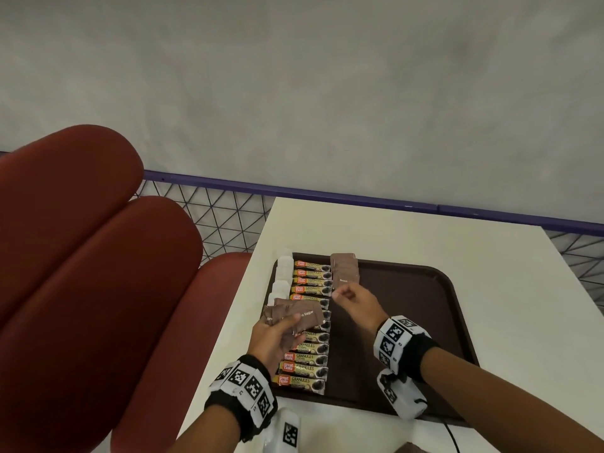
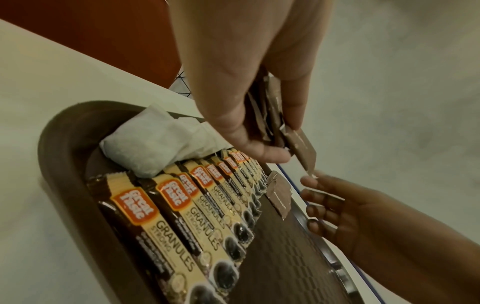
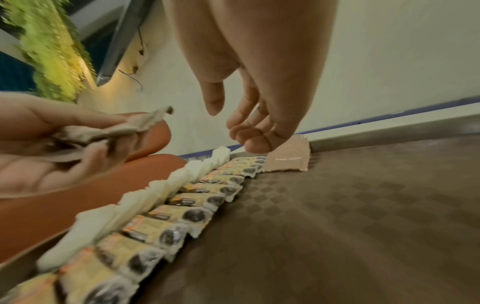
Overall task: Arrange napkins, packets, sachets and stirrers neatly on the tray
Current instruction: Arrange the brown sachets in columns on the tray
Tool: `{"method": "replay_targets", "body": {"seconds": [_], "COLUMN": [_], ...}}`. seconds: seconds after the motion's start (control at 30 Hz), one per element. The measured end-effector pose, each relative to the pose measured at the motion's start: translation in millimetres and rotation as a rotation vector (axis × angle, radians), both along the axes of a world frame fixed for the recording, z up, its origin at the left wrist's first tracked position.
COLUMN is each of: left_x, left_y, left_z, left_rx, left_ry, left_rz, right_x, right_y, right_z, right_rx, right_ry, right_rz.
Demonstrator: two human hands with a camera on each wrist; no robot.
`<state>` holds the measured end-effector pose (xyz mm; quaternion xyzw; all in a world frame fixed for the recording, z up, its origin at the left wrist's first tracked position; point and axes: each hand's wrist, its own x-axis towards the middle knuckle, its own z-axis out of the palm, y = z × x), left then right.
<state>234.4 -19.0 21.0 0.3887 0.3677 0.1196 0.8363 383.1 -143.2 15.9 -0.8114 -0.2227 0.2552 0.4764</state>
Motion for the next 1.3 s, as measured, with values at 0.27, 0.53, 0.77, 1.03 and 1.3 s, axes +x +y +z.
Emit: {"method": "replay_targets", "body": {"seconds": [0.27,0.53,0.77,1.03,1.3], "left_x": [-1,-2,4,-3,-6], "left_y": [-10,-10,-6,11,22], "left_z": [2,-2,-4,-10,-17], "left_rx": [0.061,0.031,-0.017,-0.052,-0.059], "left_ry": [0.031,0.025,0.007,0.022,0.023], "left_rz": [-0.037,-0.084,-0.063,-0.030,0.007], "right_x": [-24,-14,1,49,61], "right_y": [-6,-14,-10,-6,14], "right_z": [8,3,-7,-22,-35], "right_rx": [0.107,0.081,0.079,-0.269,-0.452], "right_ry": [0.162,0.273,0.196,0.057,0.012], "right_rz": [0.193,0.167,-0.011,-0.320,-0.279]}}
